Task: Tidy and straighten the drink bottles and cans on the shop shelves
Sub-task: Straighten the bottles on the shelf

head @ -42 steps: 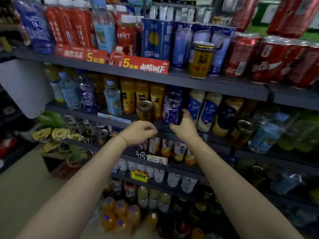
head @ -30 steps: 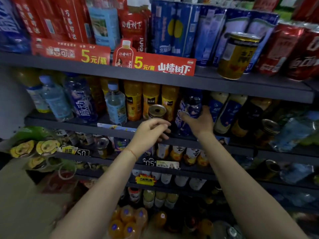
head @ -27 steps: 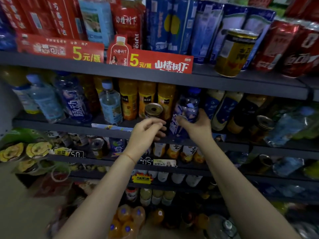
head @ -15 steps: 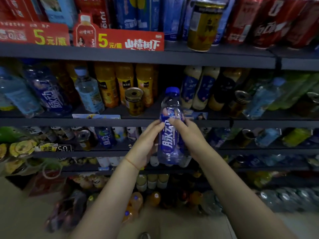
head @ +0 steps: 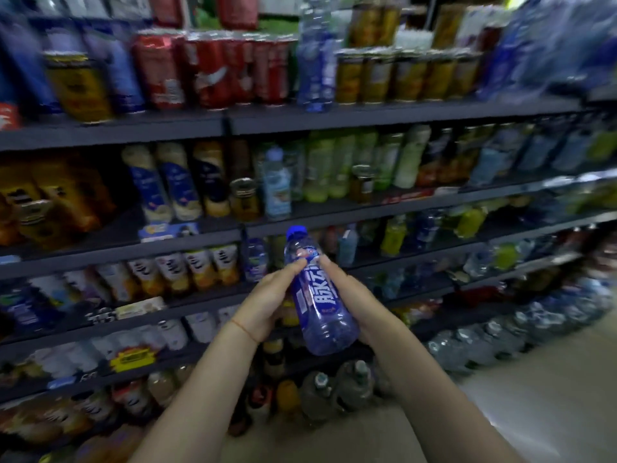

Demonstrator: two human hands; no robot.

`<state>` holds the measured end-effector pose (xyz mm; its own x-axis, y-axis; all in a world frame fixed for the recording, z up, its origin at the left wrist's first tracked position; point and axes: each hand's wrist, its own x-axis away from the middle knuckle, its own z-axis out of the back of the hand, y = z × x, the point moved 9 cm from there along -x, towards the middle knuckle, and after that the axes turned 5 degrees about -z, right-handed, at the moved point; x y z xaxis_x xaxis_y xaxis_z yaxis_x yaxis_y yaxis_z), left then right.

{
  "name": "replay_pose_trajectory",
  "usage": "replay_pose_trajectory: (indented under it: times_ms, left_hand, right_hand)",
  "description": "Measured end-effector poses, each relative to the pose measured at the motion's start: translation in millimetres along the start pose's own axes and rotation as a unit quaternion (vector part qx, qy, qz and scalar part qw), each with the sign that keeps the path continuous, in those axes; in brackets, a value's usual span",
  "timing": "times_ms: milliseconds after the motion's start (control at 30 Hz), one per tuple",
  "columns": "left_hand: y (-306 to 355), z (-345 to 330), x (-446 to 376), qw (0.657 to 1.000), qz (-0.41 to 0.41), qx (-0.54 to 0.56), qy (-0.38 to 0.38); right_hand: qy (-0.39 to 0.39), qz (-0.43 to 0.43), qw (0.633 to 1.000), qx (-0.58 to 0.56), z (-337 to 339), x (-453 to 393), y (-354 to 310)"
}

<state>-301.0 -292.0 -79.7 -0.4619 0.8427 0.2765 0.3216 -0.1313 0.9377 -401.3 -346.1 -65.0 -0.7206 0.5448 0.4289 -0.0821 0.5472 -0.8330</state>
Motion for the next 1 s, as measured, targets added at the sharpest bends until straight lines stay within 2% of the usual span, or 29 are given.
replay_pose_trajectory:
  times_ms: [133, 267, 367, 667, 900, 1000]
  left_hand:
    - [-1.9, -98.6, -10.6, 0.999, -0.033, 0.000, -0.016]
    - [18.4, -175.9, -33.3, 0.992, -0.127, -0.002, -0.009]
    - [36.1, -233.1, -62.9, 0.978, -0.200, -0.038, -0.039]
    - [43.1, -437.5, -199.8, 0.928, -0.308, -0.169, -0.122]
    - [80.5, -594.7, -300.1, 0.915, -0.332, -0.154, -0.169]
    - [94.9, -636.0, -335.6, 0.900, -0.365, -0.170, -0.164]
  right_hand:
    - [0.004, 0.012, 0.999, 0.039, 83.5, 33.3, -27.2]
    - [0.018, 0.067, 0.994, 0.084, 163.7, 49.9, -68.8]
    - [0.022, 0.110, 0.976, 0.188, 224.1, 56.0, -102.7]
    - [0.176, 0.184, 0.918, 0.304, 441.0, 8.3, -218.0]
    - [0.290, 0.260, 0.852, 0.349, 578.5, -7.7, -346.9]
    - [0.309, 0.295, 0.845, 0.323, 619.0, -22.1, -384.8]
